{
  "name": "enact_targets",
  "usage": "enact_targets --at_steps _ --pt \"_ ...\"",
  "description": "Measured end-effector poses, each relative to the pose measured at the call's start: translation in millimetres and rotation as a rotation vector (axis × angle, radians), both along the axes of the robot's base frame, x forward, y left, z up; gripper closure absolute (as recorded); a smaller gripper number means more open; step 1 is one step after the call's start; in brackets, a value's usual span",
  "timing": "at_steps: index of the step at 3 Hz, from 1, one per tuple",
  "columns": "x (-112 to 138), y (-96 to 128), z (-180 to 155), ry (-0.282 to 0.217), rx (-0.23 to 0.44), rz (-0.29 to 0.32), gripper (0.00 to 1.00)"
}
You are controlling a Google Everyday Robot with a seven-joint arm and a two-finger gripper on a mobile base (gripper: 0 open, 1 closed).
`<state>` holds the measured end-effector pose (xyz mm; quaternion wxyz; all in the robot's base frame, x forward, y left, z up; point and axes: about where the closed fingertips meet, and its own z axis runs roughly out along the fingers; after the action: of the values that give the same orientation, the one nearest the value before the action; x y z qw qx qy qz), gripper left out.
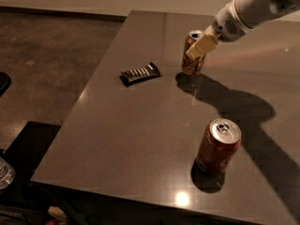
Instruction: Pick orange can
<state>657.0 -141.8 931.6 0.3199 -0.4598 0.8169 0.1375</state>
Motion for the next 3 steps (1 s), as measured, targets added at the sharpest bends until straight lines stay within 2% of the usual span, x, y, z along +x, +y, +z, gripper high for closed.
enact_targets --at_steps 1,3 --pt "-17 9 30 -0.005 0.002 0.081 1.0" --pt "-50 22 92 -0.016 -0.015 0.224 1.0"
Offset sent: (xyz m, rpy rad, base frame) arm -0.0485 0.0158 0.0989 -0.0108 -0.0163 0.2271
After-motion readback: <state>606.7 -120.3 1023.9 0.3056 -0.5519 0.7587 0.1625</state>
